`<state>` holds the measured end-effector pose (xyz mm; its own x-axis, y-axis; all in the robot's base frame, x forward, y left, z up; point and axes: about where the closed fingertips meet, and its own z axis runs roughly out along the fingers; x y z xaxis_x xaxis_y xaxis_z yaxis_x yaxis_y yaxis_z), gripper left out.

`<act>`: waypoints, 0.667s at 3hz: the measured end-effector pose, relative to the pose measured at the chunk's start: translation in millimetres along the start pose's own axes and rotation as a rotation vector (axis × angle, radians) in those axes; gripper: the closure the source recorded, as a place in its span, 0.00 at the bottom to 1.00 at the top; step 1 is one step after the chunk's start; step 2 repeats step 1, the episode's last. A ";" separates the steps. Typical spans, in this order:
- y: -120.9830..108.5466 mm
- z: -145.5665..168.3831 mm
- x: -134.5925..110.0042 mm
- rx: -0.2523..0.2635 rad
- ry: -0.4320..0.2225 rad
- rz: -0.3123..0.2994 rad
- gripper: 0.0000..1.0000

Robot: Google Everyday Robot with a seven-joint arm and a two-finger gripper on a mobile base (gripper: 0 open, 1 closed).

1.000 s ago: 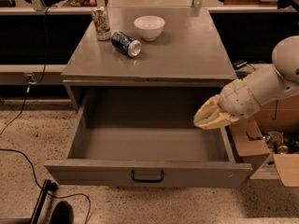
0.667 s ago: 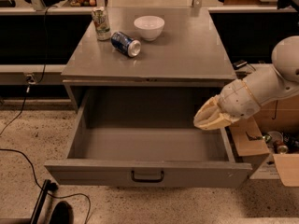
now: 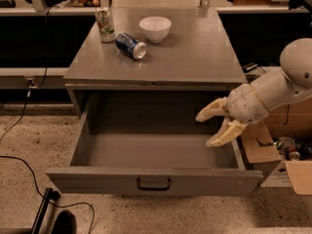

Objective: Open top drawer

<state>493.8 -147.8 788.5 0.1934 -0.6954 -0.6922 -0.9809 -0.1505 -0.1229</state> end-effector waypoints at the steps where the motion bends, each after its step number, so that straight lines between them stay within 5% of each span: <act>1: -0.1 1.4 -0.3 -0.002 -0.001 -0.001 0.00; 2: -0.1 1.4 -0.3 -0.002 -0.001 -0.001 0.00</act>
Offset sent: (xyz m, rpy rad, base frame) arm 0.0000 0.0000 0.0000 0.0000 0.0000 0.0000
